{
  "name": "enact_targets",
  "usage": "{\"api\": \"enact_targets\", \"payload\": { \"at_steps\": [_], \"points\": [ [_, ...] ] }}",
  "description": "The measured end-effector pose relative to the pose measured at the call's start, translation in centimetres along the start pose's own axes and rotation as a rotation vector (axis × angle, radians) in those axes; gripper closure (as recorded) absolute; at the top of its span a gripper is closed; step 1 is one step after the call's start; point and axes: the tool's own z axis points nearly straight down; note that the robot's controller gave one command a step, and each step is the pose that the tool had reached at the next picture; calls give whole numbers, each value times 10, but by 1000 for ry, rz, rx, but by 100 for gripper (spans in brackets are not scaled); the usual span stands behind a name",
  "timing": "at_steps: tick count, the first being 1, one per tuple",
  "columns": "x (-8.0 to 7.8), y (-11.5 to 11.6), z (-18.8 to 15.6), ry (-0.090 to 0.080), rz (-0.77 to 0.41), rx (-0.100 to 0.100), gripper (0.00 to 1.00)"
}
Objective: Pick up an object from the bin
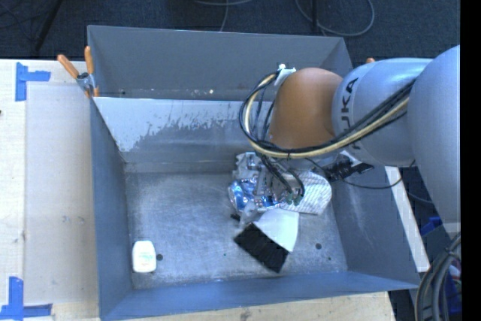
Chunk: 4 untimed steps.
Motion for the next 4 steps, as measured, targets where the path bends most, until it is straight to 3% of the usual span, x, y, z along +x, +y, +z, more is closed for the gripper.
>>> {"api": "enact_targets", "payload": {
  "at_steps": [1, 2, 3, 4],
  "points": [
    [0, 0, 0, 0, 0, 0, 100],
    [2, 2, -25, -22, 4, 17, 100],
    [-1, 10, -57, -31, 3, 19, 100],
    [9, -1, -84, -30, 18, 18, 100]
  ]
}}
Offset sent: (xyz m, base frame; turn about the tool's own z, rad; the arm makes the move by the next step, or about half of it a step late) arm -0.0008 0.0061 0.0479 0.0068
